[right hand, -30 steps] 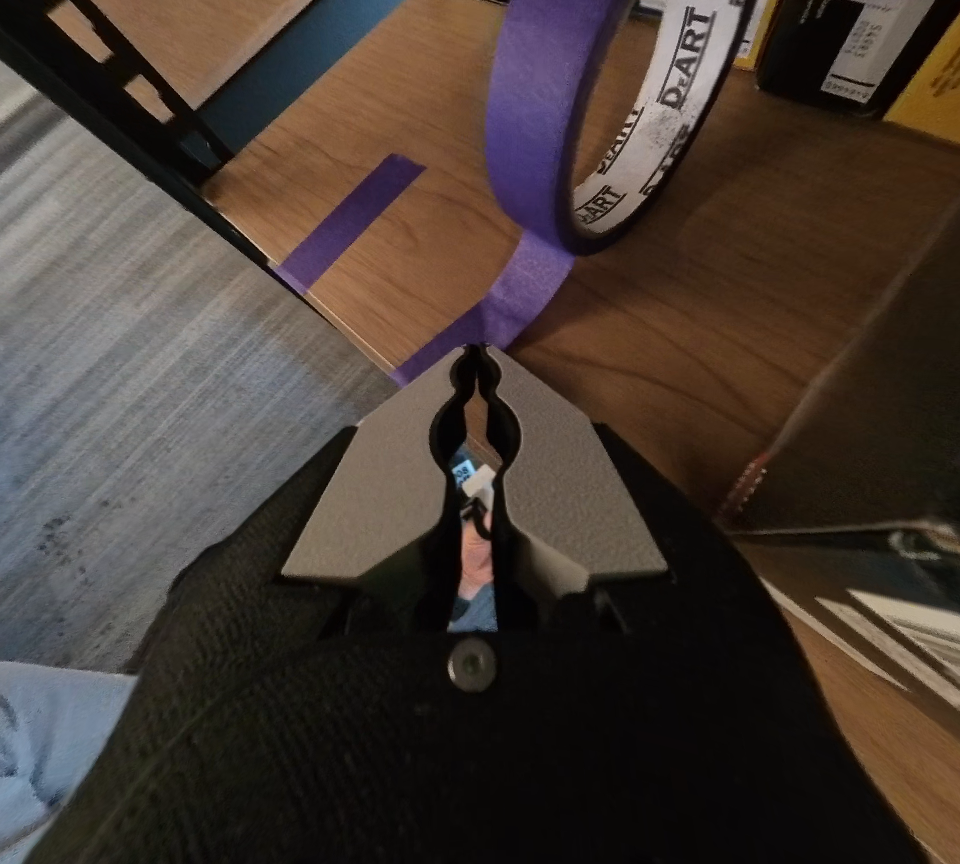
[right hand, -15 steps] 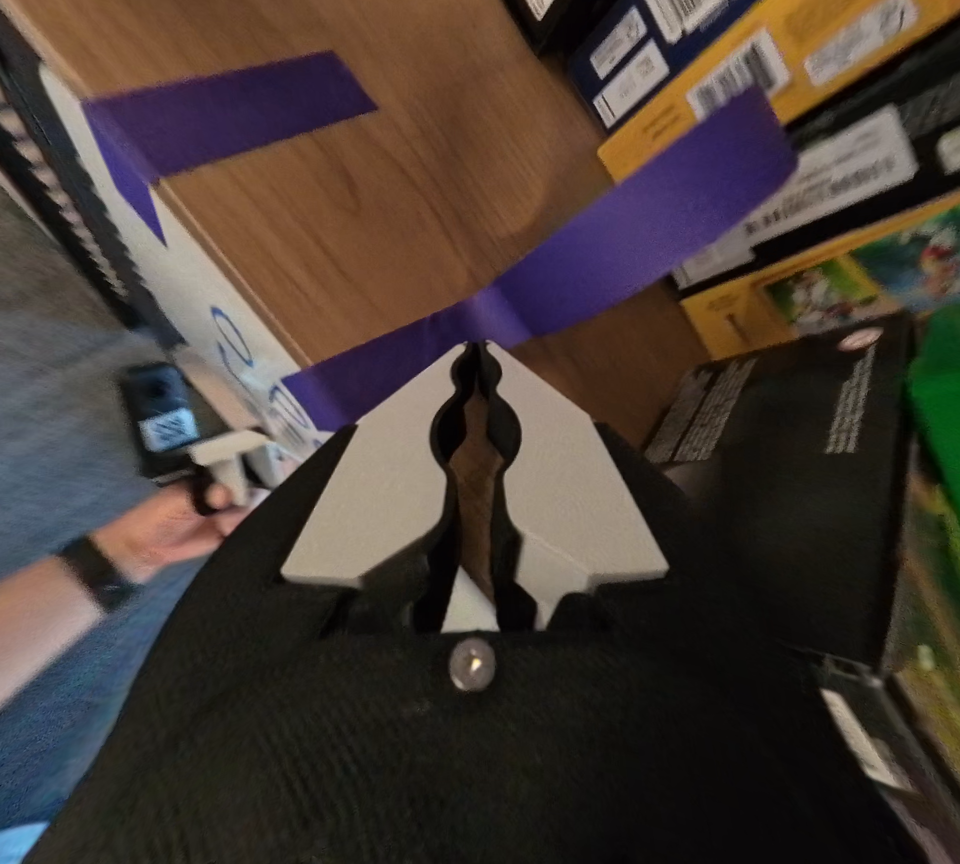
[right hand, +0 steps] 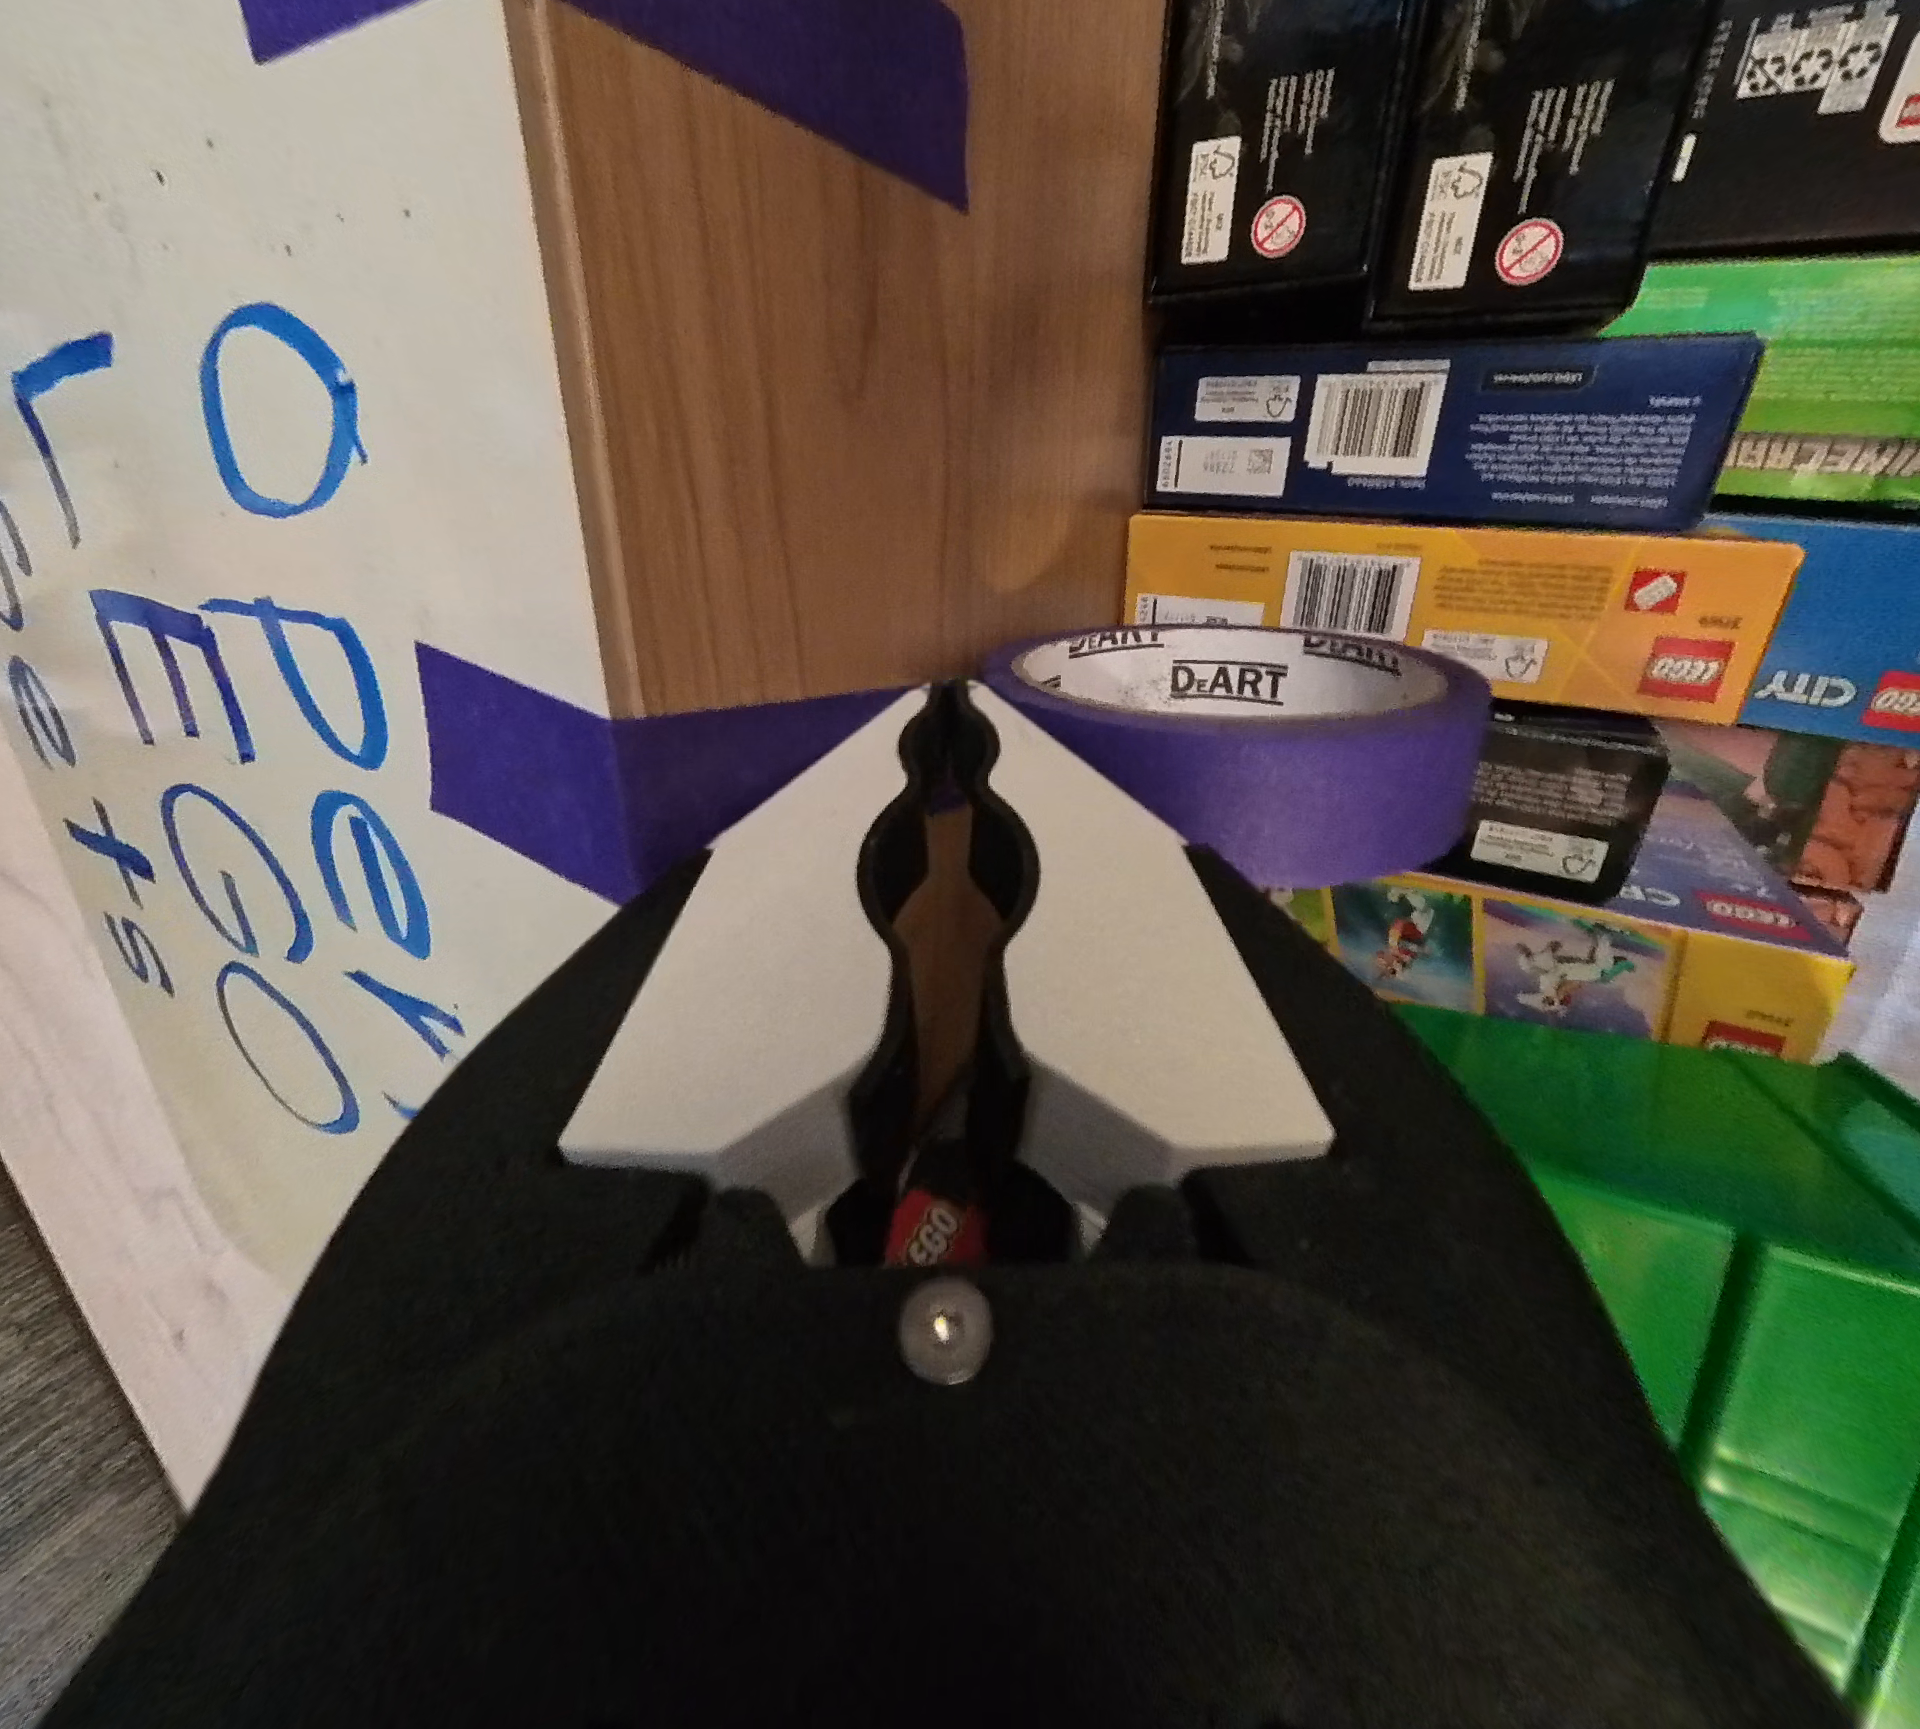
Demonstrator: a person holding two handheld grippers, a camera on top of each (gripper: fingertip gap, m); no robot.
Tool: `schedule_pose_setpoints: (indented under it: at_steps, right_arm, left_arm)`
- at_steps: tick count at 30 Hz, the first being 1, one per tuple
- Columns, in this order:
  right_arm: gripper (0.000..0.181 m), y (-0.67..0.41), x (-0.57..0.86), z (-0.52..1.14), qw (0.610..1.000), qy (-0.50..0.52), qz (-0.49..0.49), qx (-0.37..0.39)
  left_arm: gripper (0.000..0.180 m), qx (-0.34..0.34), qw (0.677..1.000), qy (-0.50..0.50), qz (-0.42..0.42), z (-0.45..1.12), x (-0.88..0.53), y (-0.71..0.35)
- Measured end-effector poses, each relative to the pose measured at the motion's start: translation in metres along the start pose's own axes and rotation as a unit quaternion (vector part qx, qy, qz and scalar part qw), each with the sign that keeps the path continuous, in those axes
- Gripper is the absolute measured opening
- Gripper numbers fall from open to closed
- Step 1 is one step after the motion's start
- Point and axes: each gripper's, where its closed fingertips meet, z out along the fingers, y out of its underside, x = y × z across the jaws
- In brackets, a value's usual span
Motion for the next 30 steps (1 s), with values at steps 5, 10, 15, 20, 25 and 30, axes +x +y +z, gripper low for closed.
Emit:
schedule_pose_setpoints:
  at_steps: [5,10,15,20,25,30]
  right_arm:
    - [0.001,0.000,-0.002,0.000,0.998,-0.057,0.029,0.011]
    - [0.002,0.013,-0.004,-0.005,0.997,-0.069,0.036,-0.008]
    - [0.001,0.019,-0.004,-0.006,0.997,-0.061,0.032,-0.031]
    - [0.002,0.019,-0.004,-0.006,0.997,-0.054,0.038,-0.038]
    - [0.002,0.020,-0.004,-0.006,0.996,-0.060,0.050,-0.037]
    - [0.002,0.020,-0.004,-0.006,0.996,-0.062,0.056,-0.033]
  left_arm:
    - [0.005,0.001,1.000,-0.001,0.001,0.000,0.000,0.000]
    - [0.006,0.000,1.000,0.000,-0.001,0.000,0.000,0.000]
    - [0.006,0.001,1.000,0.002,-0.003,0.000,0.000,0.000]
    - [0.006,0.007,1.000,0.010,-0.018,-0.001,0.001,0.000]
    - [0.006,0.002,1.000,0.011,-0.023,-0.003,0.002,0.001]
    - [0.003,-0.001,1.000,0.005,-0.030,-0.010,-0.002,0.005]
